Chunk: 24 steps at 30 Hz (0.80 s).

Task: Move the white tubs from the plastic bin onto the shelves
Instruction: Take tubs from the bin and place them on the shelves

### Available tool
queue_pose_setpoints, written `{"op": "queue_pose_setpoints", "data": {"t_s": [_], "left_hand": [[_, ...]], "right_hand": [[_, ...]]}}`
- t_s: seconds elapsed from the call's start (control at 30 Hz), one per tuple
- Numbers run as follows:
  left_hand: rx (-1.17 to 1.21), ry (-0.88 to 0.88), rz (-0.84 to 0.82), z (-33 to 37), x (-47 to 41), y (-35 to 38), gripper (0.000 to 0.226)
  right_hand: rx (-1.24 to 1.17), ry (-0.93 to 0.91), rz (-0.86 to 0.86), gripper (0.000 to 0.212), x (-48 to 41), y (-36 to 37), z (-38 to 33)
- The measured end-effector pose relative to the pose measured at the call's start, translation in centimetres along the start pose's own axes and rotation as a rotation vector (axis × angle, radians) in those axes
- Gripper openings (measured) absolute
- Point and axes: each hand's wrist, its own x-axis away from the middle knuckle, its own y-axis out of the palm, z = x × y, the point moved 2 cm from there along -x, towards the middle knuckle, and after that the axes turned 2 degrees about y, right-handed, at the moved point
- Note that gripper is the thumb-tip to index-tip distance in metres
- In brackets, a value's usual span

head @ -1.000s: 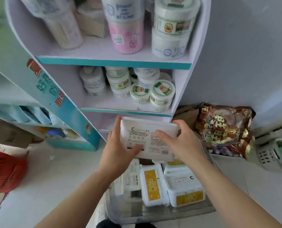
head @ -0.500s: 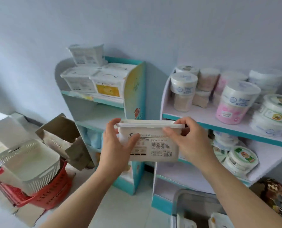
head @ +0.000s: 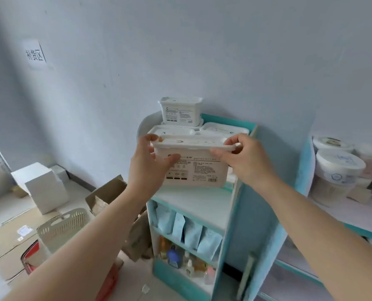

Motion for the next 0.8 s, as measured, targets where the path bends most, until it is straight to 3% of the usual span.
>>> {"op": "queue_pose_setpoints", "data": {"t_s": [0.17, 0.37, 0.8], "left_hand": [[-0.001, 0.034, 0.041, -1.8, -7.7, -0.1, 0.058], [-0.004, 0.033, 0.062, -4.5, -15.5, 0.8, 0.076], [-0.055, 0.041, -0.050, -11.0, -25.3, 2.1, 0.066]], "right_hand": [[0.038, -0.058, -0.021, 0.029, -7.3, 3.6, -1.2], [0.078, -0.085, -0.062, 0.029, -15.1, 7.1, -1.0], [0.161, -0.010, -0.032, 0.033, -21.7, 12.7, 1.1]]}}
